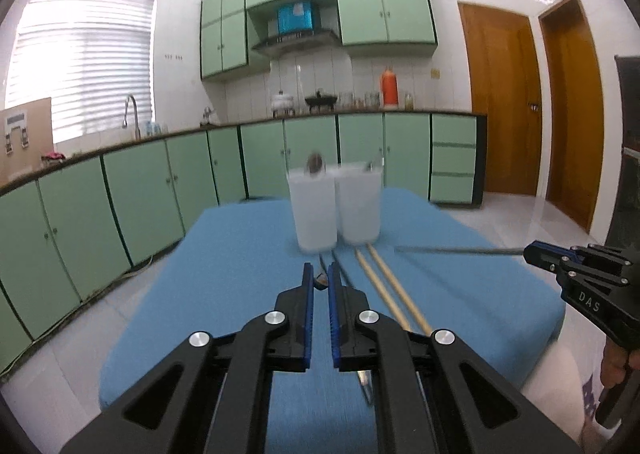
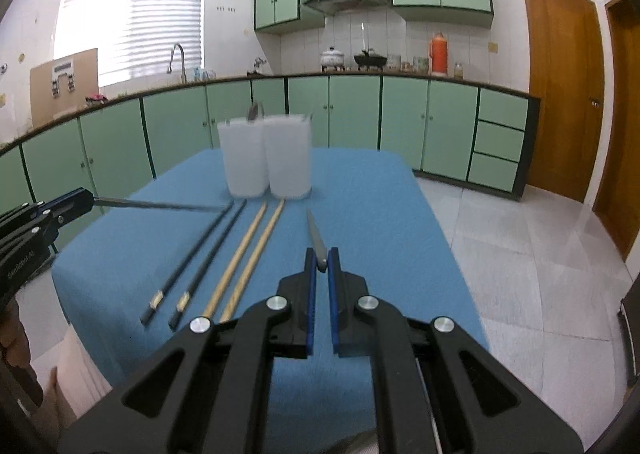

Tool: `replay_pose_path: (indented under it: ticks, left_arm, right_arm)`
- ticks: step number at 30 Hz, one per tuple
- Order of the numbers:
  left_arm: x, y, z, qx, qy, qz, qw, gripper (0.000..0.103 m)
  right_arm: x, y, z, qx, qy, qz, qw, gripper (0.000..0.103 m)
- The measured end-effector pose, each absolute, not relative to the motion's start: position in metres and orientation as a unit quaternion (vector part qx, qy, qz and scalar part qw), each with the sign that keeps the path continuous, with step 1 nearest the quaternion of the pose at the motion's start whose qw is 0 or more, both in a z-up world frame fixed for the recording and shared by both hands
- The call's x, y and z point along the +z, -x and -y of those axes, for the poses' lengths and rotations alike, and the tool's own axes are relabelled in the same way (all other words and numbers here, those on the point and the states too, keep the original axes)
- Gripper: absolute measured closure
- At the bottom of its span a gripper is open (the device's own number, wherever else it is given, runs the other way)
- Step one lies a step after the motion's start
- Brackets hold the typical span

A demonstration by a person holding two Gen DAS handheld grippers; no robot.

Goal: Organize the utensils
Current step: 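Lift both grey chopsticks and carry them over the white holder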

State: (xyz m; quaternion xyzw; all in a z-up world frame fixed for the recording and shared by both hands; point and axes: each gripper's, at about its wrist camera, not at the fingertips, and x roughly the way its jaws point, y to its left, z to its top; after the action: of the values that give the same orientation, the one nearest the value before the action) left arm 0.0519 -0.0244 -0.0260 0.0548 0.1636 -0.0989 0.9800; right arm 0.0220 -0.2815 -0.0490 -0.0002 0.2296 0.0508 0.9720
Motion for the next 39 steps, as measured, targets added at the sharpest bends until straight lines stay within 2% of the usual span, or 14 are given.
replay_pose_path:
  ticks: [8, 15, 39]
  left_arm:
    - [0.021, -0.073, 0.017, -0.105, -0.031, -0.118, 0.987, 0.096]
    - [0.048, -0.093, 0.014, -0.113, -0.016, -0.109, 0.987, 0.096]
    - [0.089, -0.117, 0.004, -0.136, -0.006, -0.101, 0.986, 0.096]
  right_arm:
    - [0.001, -0.044, 0.291, 0.058, -0.010, -0.199, 0.978, 0.098]
    - [0.033, -0.064, 0.285, 0.074, -0.007, -0.194, 0.978, 0.098]
    - [0.101, -0.111, 0.276, 0.123, 0.012, -0.197, 0.973, 0.098]
